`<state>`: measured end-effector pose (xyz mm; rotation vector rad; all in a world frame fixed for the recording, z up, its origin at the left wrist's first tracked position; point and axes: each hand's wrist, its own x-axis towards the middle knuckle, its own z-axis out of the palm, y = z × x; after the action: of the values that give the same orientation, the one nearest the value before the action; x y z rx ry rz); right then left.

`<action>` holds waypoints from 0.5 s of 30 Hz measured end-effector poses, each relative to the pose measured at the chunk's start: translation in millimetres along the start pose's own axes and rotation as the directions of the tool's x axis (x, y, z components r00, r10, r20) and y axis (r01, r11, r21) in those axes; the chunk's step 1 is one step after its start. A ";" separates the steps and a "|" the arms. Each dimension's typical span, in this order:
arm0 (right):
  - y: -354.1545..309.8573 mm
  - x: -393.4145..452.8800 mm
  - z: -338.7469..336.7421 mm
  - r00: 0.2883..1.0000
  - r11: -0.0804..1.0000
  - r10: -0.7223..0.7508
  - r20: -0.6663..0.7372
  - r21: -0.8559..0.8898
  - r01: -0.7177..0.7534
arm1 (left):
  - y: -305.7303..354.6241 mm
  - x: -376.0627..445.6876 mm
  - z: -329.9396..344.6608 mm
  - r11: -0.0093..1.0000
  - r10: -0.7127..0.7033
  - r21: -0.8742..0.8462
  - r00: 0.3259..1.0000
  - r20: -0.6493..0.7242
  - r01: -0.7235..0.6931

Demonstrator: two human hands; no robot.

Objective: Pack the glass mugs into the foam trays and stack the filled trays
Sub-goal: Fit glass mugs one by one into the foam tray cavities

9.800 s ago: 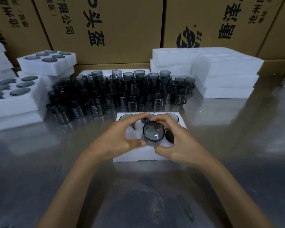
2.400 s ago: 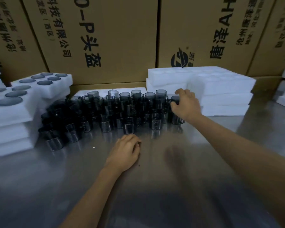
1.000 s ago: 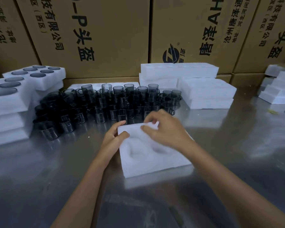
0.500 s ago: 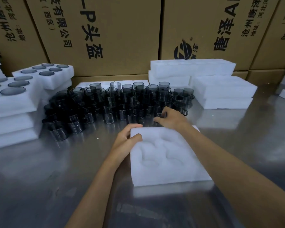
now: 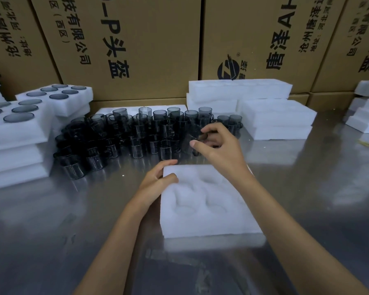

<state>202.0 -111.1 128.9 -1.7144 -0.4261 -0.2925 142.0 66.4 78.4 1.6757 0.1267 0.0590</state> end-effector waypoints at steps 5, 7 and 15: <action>9.3 -32.5 0.9 0.966 0.972 0.178 0.190 0.118 -0.202 | -0.5 -8.1 6.3 0.999 0.041 -0.030 0.997 -0.071 -0.043; 11.5 -34.9 0.9 0.965 0.979 0.177 0.195 0.068 -0.193 | 1.8 -12.2 6.2 0.993 0.100 -0.051 0.989 -0.113 -0.107; 18.1 -35.9 -1.1 0.959 0.994 0.112 0.260 -0.015 -0.111 | 28.1 -23.3 1.9 0.966 0.257 -0.013 0.966 0.012 -0.256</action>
<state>177.7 -119.1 97.8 -1.7764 -0.5183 0.0163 120.5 58.9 106.9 1.6731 -0.1017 0.2430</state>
